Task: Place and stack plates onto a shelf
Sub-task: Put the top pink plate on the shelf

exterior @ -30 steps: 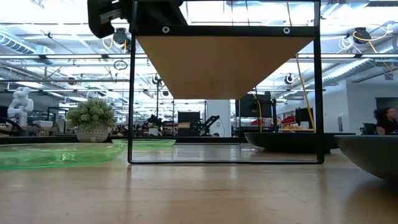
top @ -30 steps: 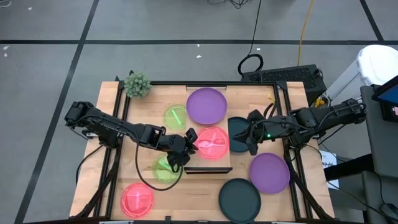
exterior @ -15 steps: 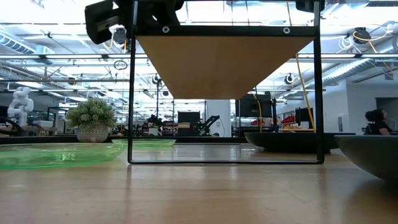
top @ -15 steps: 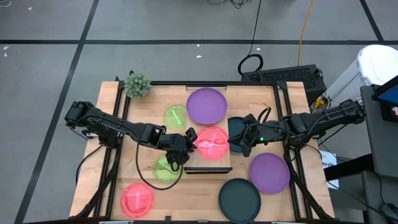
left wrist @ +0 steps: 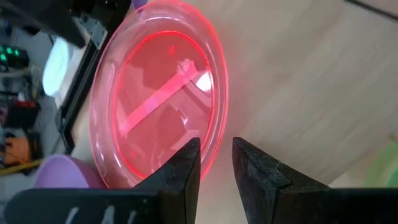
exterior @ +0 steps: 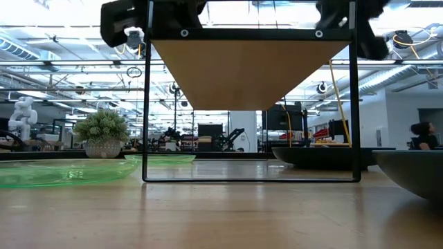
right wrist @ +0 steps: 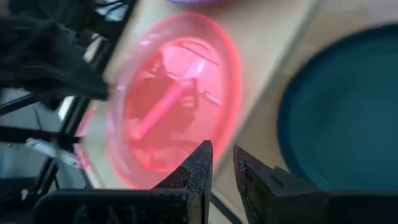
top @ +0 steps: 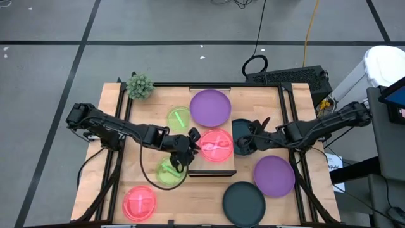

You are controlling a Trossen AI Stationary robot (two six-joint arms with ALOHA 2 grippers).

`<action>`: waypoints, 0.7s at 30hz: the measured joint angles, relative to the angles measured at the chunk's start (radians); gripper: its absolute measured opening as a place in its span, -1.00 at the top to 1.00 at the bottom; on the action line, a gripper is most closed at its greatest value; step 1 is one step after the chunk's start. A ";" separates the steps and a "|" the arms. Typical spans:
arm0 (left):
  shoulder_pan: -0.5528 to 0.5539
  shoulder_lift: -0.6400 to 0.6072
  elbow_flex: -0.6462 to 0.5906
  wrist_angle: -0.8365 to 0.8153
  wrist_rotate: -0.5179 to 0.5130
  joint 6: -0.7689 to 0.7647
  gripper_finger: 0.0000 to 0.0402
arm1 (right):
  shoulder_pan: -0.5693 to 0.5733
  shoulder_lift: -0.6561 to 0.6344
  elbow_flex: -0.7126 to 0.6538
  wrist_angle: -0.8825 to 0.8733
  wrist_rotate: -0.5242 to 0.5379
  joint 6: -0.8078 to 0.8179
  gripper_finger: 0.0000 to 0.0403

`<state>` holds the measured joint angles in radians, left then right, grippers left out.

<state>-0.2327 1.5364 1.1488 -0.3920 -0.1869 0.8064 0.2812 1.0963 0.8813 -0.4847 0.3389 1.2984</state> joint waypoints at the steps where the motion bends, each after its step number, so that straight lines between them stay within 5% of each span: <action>1: -0.006 0.000 0.000 0.000 -0.011 -0.031 0.51 | 0.000 0.000 -0.010 0.001 0.000 0.018 0.76; 11: -0.086 -0.089 0.000 -0.040 -0.202 -0.323 0.51 | -0.006 0.000 -0.106 0.144 0.001 0.025 0.76; 21: -0.104 -0.151 0.001 -0.088 -0.242 -0.504 0.51 | -0.007 0.000 -0.130 0.200 0.000 0.024 0.77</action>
<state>-0.3363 1.3851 1.1496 -0.4799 -0.4290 0.3022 0.2737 1.0962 0.7509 -0.2846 0.3393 1.3227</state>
